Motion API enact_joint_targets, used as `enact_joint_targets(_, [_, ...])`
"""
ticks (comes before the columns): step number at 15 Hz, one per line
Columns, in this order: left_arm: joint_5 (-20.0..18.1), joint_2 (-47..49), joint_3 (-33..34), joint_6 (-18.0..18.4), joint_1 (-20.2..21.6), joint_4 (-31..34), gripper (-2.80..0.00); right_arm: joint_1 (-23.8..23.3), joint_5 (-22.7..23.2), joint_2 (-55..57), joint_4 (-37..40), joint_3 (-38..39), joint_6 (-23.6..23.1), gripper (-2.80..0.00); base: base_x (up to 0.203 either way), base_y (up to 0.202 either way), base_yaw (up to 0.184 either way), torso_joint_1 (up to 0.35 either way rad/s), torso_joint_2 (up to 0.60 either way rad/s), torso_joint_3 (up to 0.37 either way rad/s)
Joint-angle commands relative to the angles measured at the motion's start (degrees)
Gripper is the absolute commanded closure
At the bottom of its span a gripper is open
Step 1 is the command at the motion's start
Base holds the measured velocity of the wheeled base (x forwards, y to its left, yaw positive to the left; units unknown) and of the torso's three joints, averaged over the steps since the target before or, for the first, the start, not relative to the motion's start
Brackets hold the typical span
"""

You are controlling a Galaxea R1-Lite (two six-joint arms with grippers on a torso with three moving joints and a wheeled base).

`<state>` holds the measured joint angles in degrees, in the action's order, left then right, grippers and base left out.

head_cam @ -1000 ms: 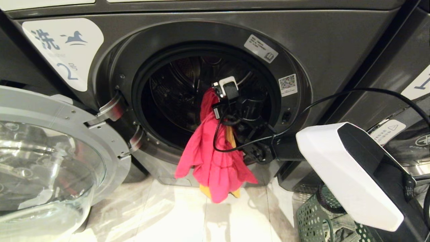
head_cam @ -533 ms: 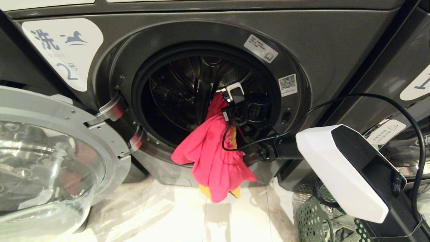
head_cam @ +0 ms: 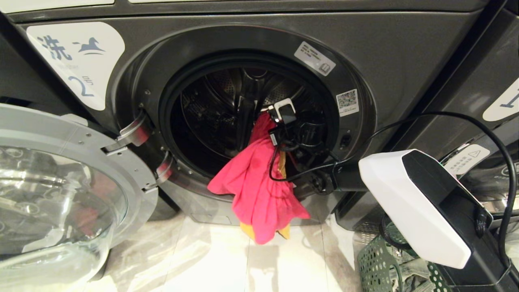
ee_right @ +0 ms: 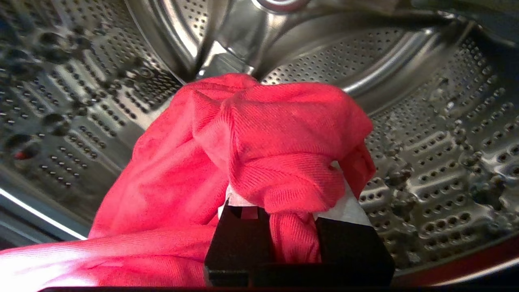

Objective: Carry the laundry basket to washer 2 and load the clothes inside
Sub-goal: Place the clothes into the washing machine

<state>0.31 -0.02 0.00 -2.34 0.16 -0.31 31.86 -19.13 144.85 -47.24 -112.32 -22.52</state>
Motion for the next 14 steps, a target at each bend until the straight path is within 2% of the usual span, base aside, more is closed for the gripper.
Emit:
enact_joint_targets(1, [0.01, 0.02, 0.0, -0.03, 0.02, -0.04, 0.0, 0.13, -0.12, -0.27, -0.31, 0.0, -0.16, 0.0, 0.0, 0.0, 0.0, 0.0, 0.0, 0.0])
enact_joint_targets(4, [-0.01, 0.02, 0.0, -0.03, 0.02, -0.04, 0.0, 0.13, -0.2, -0.44, -0.4, 0.09, -0.69, 0.0, -0.003, 0.0, 0.028, 0.0, 0.0, 0.001])
enact_joint_targets(11, [-0.05, 0.02, 0.0, -0.03, 0.02, -0.04, 0.0, 0.25, -0.6, -0.64, -0.31, 1.02, -0.37, 0.0, 0.0, -0.008, 0.166, 0.002, 0.0, 0.004])
enact_joint_targets(14, [0.04, 0.02, 0.0, -0.03, 0.02, -0.04, 0.0, 0.07, -6.78, -0.45, -0.06, 1.23, 1.93, 0.0, 0.002, -0.001, 0.065, 0.0, 0.0, 0.003])
